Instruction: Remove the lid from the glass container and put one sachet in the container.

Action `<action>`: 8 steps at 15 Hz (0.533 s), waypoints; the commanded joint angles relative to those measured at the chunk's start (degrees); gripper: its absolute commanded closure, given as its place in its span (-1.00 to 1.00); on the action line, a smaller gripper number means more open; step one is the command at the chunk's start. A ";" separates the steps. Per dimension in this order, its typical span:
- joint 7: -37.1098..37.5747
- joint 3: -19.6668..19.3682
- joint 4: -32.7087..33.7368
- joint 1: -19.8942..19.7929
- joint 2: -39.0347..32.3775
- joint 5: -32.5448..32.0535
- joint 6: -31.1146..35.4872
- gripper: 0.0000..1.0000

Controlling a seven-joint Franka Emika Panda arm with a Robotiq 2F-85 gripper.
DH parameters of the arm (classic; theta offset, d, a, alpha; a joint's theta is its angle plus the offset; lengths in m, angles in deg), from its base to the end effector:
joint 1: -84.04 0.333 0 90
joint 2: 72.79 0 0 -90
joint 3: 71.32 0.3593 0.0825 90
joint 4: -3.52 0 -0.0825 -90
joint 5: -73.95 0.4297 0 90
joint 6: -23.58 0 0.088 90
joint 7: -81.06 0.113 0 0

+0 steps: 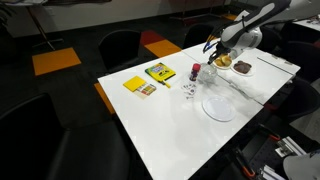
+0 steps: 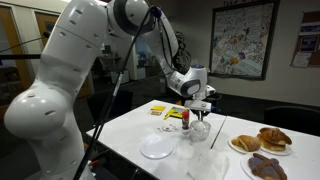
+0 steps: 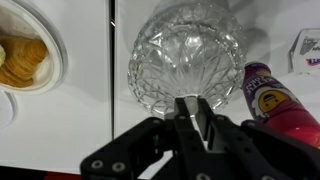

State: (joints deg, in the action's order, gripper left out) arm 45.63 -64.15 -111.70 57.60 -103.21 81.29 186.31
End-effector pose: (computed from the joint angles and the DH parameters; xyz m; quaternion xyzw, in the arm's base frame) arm 0.6394 -0.2346 0.2127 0.9848 0.0684 0.1586 0.0168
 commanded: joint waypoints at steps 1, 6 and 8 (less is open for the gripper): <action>-0.64 1.83 2.19 -0.96 0.42 1.28 -1.64 0.92; -0.36 2.57 5.59 0.04 -0.29 1.57 -2.23 0.92; -0.54 2.61 7.95 0.11 -1.59 1.50 -2.26 0.92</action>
State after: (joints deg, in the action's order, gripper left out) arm 45.65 -61.82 -107.39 57.81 -103.27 82.19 185.53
